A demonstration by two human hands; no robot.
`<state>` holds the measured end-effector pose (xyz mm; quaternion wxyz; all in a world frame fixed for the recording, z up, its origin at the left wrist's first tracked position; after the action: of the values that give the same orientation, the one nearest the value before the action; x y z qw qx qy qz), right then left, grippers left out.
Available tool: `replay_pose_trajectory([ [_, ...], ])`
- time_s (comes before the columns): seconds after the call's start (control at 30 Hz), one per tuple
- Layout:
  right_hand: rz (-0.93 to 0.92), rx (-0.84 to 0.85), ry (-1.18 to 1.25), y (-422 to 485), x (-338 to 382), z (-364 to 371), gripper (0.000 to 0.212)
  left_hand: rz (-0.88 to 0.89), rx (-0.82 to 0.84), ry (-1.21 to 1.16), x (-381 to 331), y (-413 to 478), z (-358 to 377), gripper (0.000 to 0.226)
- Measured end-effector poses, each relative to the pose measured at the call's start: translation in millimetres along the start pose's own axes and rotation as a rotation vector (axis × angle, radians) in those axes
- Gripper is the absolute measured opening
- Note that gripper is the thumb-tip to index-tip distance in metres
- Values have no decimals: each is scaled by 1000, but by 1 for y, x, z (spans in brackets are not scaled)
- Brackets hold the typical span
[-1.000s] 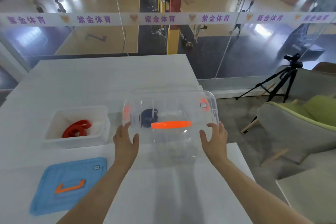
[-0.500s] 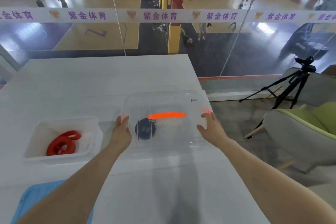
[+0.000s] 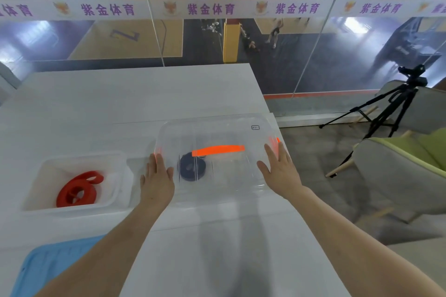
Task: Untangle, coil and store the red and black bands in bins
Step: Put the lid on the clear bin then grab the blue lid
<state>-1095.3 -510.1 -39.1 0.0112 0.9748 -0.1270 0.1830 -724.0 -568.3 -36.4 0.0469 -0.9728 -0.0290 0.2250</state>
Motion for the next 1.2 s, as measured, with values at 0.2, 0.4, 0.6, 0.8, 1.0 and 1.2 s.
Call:
replay_pose_trajectory([
  [0.2,36,56,-84,-3,2,3,73,34,9,136,4,-4,4,76],
  [0.4,48,72,-78,-7,4,1,74,25,30,193,2,-5,3,83],
  [0.6,78,83,-77,-14,4,-1,74,23,77,218,2,-2,4,86],
  [0.8,81,115,-67,-14,6,-2,74,-6,91,222,2,-2,5,87],
  [1.0,67,115,-49,-12,4,0,75,-16,78,234,4,-3,7,87],
  [1.2,62,97,-77,-10,5,-2,73,-9,78,268,1,-2,4,88],
])
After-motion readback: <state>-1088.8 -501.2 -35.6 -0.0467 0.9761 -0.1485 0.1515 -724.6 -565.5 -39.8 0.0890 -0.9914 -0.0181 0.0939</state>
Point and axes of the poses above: each hand's wrist, its own y-axis towards the middle knuckle, its own z-axis out of the palm, x = y × z, the point moved 6 cm from there along y, towards the middle knuckle, and after that the axes turned 3 degrees about -x, right-handed, at the moved point
